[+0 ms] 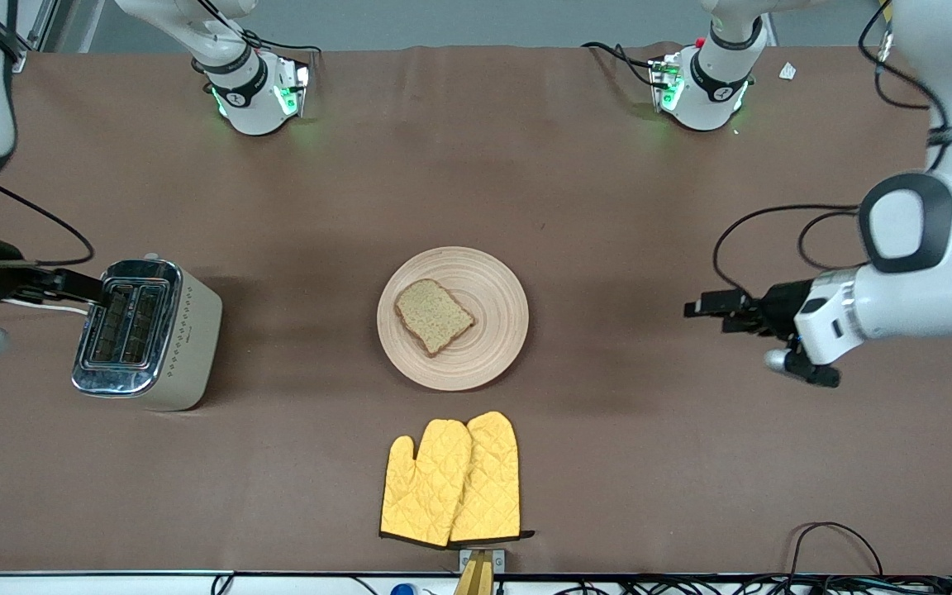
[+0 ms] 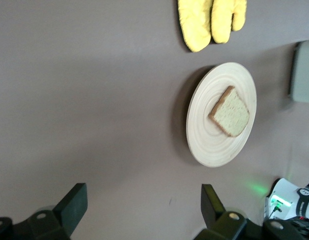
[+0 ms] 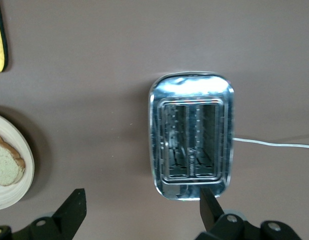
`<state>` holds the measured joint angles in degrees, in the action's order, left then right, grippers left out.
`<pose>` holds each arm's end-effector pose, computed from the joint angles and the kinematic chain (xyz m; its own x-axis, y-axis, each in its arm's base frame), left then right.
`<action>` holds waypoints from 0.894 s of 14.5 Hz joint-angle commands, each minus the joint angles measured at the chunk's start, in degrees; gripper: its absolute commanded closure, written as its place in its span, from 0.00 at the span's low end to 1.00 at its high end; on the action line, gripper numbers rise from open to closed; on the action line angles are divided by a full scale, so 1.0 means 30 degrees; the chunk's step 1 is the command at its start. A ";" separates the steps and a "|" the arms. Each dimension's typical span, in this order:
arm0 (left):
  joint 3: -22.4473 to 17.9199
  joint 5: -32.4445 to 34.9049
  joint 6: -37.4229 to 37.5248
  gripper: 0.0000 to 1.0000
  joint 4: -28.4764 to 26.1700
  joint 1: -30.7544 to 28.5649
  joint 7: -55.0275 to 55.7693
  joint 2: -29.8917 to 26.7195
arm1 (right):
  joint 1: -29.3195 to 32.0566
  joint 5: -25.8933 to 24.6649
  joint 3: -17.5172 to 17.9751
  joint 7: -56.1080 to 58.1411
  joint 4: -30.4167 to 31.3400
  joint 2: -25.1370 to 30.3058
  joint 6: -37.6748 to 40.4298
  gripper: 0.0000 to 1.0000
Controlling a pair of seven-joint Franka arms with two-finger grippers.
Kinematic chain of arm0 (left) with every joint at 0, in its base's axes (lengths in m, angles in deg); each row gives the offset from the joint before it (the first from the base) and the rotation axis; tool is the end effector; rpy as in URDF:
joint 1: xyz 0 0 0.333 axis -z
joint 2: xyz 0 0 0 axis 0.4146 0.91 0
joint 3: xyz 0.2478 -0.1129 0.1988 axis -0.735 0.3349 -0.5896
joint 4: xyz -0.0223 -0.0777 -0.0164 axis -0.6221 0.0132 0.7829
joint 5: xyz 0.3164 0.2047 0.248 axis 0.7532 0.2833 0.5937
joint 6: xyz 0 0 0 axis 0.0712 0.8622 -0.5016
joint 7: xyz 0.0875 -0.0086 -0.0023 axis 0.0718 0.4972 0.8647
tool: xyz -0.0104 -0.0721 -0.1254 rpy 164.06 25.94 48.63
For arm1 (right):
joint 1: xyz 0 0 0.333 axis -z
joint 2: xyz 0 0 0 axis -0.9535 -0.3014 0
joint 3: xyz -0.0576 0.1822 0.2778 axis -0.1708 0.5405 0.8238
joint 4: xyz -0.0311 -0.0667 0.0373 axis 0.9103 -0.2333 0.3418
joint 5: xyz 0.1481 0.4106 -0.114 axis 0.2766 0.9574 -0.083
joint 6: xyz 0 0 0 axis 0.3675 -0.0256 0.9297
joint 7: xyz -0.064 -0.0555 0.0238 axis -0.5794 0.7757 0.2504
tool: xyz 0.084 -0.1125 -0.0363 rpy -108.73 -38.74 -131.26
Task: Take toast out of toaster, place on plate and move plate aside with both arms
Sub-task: 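Move the left gripper to the plate rim and grip the rim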
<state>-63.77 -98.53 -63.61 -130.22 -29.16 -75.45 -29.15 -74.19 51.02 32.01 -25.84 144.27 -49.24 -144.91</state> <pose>0.7024 -0.1387 0.3313 0.9783 -0.2010 -0.0504 -0.1306 -0.7867 0.6033 0.6904 -0.0278 0.5502 0.9943 -0.0870 -0.0623 -0.0880 -0.9960 -0.0137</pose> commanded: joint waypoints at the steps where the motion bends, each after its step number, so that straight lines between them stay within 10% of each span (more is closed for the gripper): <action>1: 0.1298 -0.1793 -0.3043 0.00 -0.1352 0.0119 -0.1225 0.0868 | -0.1442 0.0149 -0.1932 0.0123 0.0937 0.1591 -0.0249 0.00; 8: 0.4905 -0.5337 -0.8794 0.15 -0.1737 0.0236 -0.4063 0.5642 | -0.0979 -0.0144 -0.1939 -0.0111 0.1959 0.3935 -0.0161 0.00; 13: 0.5172 -0.9408 -0.9325 0.36 -0.1708 0.1494 -0.7079 0.7198 | -0.0977 -0.0115 -0.1763 -0.0052 0.2432 0.4260 0.0189 0.00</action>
<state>-48.77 -122.30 -90.78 -135.88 -25.70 -93.31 -8.85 -76.92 50.98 26.54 -25.82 149.66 -38.12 -144.61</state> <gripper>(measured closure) 0.304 0.000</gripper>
